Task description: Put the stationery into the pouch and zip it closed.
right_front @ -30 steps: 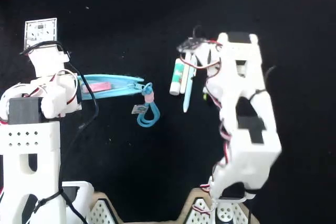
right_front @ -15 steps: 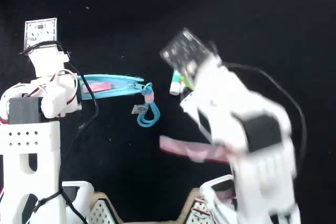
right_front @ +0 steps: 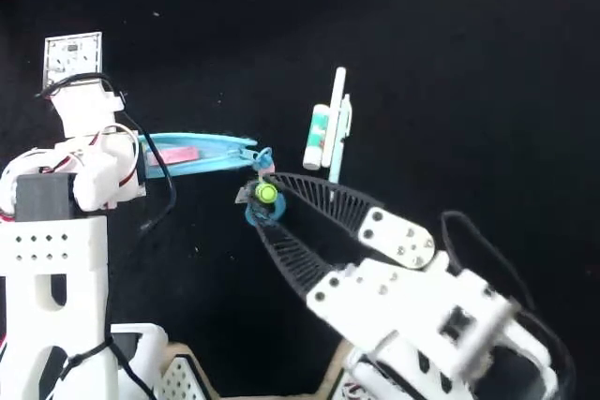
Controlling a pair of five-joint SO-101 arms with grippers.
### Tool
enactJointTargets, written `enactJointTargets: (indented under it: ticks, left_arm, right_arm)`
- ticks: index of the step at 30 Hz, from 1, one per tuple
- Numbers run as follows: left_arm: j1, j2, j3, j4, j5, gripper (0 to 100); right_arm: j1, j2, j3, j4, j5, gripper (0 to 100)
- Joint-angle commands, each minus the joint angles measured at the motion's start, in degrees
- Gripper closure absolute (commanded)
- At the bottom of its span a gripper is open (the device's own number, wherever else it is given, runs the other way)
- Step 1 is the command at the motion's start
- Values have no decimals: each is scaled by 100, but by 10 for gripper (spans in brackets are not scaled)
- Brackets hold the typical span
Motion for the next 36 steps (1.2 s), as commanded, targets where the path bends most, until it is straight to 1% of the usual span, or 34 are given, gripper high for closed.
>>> enactJointTargets:
  ticks: [1,3,8,10,13,20,27,30,34,36]
  left_arm:
    - [127,44,286,0,18,970]
    - [127,44,286,0,18,970]
    - [127,44,286,0,18,970]
    - [127,44,286,0,18,970]
    - [127,44,286,0,18,970]
    - [127,44,286,0,18,970]
    - [127,44,286,0,18,970]
    - [127,44,286,0,18,970]
    - [127,44,286,0,18,970]
    - [127,44,286,0,18,970]
  right_arm:
    - [-264,-171,532,-1099,-62,987]
    - [-281,-171,963,-1591,-70,988]
    - [-255,-171,1947,-3341,-44,988]
    - [-255,-171,2255,-3684,-44,988]
    - [-246,-171,2659,-3833,-35,988]
    - [290,-171,3486,-3851,-26,988]
    - [290,-127,3785,-3780,-35,986]
    - [246,180,3424,-3305,-70,976]
    - [-62,813,2273,-2136,-79,871]
    - [-167,1165,1613,-1468,-79,835]
